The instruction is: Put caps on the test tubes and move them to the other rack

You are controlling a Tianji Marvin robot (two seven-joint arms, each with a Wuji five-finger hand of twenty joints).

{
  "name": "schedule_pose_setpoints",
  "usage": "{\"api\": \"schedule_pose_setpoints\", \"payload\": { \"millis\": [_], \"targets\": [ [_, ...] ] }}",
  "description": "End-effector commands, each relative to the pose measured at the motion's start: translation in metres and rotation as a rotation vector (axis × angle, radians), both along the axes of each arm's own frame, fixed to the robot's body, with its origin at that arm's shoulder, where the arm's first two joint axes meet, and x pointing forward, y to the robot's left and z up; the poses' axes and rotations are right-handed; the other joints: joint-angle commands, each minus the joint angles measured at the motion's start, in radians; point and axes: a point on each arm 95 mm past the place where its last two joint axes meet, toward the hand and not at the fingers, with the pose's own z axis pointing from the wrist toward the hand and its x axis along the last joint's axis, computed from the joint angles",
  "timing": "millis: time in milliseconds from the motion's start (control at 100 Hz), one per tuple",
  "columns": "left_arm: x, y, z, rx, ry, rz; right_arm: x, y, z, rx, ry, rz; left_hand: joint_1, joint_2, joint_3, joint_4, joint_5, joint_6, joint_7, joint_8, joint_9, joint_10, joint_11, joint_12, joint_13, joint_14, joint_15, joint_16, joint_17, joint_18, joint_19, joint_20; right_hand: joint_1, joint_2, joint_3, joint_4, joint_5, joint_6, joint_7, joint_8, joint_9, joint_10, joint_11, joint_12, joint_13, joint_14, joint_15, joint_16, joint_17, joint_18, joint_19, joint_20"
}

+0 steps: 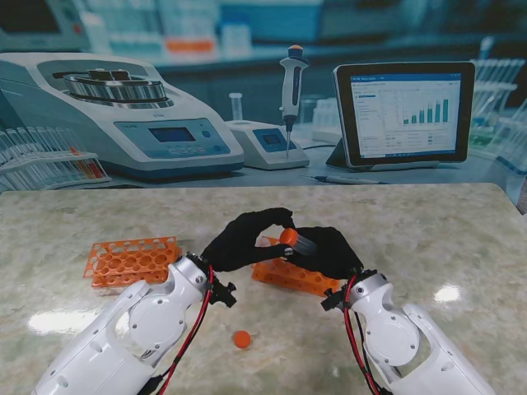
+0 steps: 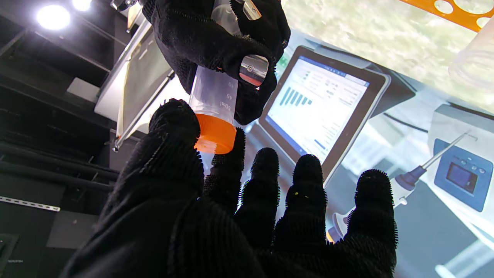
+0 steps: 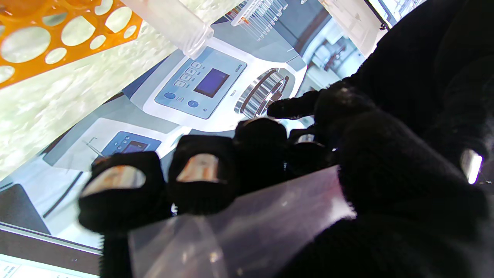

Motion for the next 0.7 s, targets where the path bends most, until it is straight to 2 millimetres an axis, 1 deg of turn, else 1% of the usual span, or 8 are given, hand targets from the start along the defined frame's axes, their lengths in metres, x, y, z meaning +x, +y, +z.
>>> {"api": "schedule_pose_setpoints", "payload": {
  "millis": [0,100,180,250,360,430,530,690],
  "targets": [
    [-0.0007,-0.0026,0.0009,-0.008,0.001,-0.005,-0.0022,0.0030,-0.0007,0.004,0.005,0.002,0.107,0.031,-0.006,0.018,-0.012,-0.036,0.098,0.038,0.015,-0.004,0.009,0.014,0.015,-0.025,0.017,0.016,0.000,-0.007,0.038,-0.004,0.002,0.010,-0.016,-0.020,0.004,-0.043,0.036,0.023,-0.004,-0.010,0.014,-0.008,0.022,-0.034,0.032,0.011,0.019,0.002,0.038,0.003],
    [-0.0011,-0.0038,0.0008,-0.016,0.002,-0.003,-0.0023,0.0029,-0.0008,0.004,0.005,0.002,0.201,0.065,-0.034,0.034,-0.012,-0.056,0.201,0.045,0.033,-0.006,0.016,0.017,0.028,-0.027,0.024,0.020,0.002,-0.005,0.047,-0.008,0.002,0.011,-0.016,-0.020,0.004,-0.044,0.036,0.023,-0.004,-0.010,0.014,-0.008,0.021,-0.034,0.032,0.011,0.019,0.002,0.038,0.003],
    [-0.0015,-0.0046,0.0005,-0.022,0.005,-0.004,-0.0023,0.0029,-0.0009,0.004,0.006,0.002,0.271,0.123,-0.042,0.026,0.003,-0.069,0.237,0.028,0.044,-0.010,0.019,0.018,0.037,-0.027,0.027,0.021,0.000,-0.004,0.048,-0.010,0.003,0.010,-0.016,-0.020,0.004,-0.044,0.036,0.023,-0.004,-0.010,0.014,-0.008,0.021,-0.034,0.032,0.011,0.019,0.002,0.038,0.003],
    [-0.0019,-0.0053,0.0003,-0.029,0.011,-0.005,-0.0024,0.0030,-0.0009,0.004,0.006,0.002,0.310,0.142,-0.045,0.029,0.020,-0.073,0.244,0.015,0.054,-0.014,0.022,0.019,0.045,-0.027,0.031,0.023,0.000,-0.002,0.049,-0.010,0.003,0.011,-0.016,-0.020,0.004,-0.044,0.036,0.023,-0.004,-0.009,0.014,-0.008,0.021,-0.034,0.032,0.011,0.019,0.001,0.038,0.003],
    [-0.0024,-0.0058,0.0000,-0.032,0.013,-0.008,-0.0024,0.0030,-0.0010,0.004,0.006,0.002,0.320,0.144,-0.035,0.032,0.051,-0.083,0.242,-0.010,0.074,-0.021,0.026,0.020,0.060,-0.026,0.035,0.024,0.009,0.002,0.054,-0.010,0.003,0.010,-0.016,-0.020,0.004,-0.043,0.036,0.023,-0.004,-0.010,0.014,-0.008,0.021,-0.034,0.032,0.011,0.019,0.001,0.038,0.003],
    [-0.0025,-0.0059,-0.0001,-0.033,0.012,-0.008,-0.0024,0.0029,-0.0010,0.004,0.006,0.002,0.321,0.146,-0.018,0.028,0.103,-0.089,0.191,-0.080,0.089,-0.028,0.027,0.018,0.071,-0.024,0.037,0.024,0.015,0.006,0.060,-0.012,0.002,0.011,-0.016,-0.020,0.004,-0.044,0.036,0.023,-0.004,-0.009,0.014,-0.008,0.021,-0.034,0.032,0.011,0.019,0.001,0.038,0.003],
    [-0.0024,-0.0057,-0.0003,-0.032,0.008,-0.005,-0.0024,0.0030,-0.0010,0.003,0.007,0.002,0.321,0.143,0.002,0.024,0.164,-0.090,0.132,-0.147,0.110,-0.037,0.029,0.015,0.084,-0.025,0.040,0.023,0.019,0.009,0.068,-0.017,0.003,0.011,-0.017,-0.020,0.004,-0.045,0.036,0.024,-0.005,-0.010,0.014,-0.008,0.021,-0.034,0.032,0.011,0.019,0.002,0.038,0.003],
    [-0.0026,-0.0047,-0.0015,-0.024,0.010,-0.005,-0.0026,0.0028,-0.0005,0.005,0.005,0.004,0.321,0.138,0.015,0.024,0.239,-0.107,0.042,-0.224,0.122,-0.042,0.024,0.007,0.091,-0.022,0.039,0.019,0.017,0.011,0.072,-0.024,0.003,0.012,-0.017,-0.020,0.004,-0.045,0.035,0.024,-0.005,-0.011,0.014,-0.008,0.021,-0.034,0.032,0.011,0.019,0.002,0.038,0.003]
  ]
}}
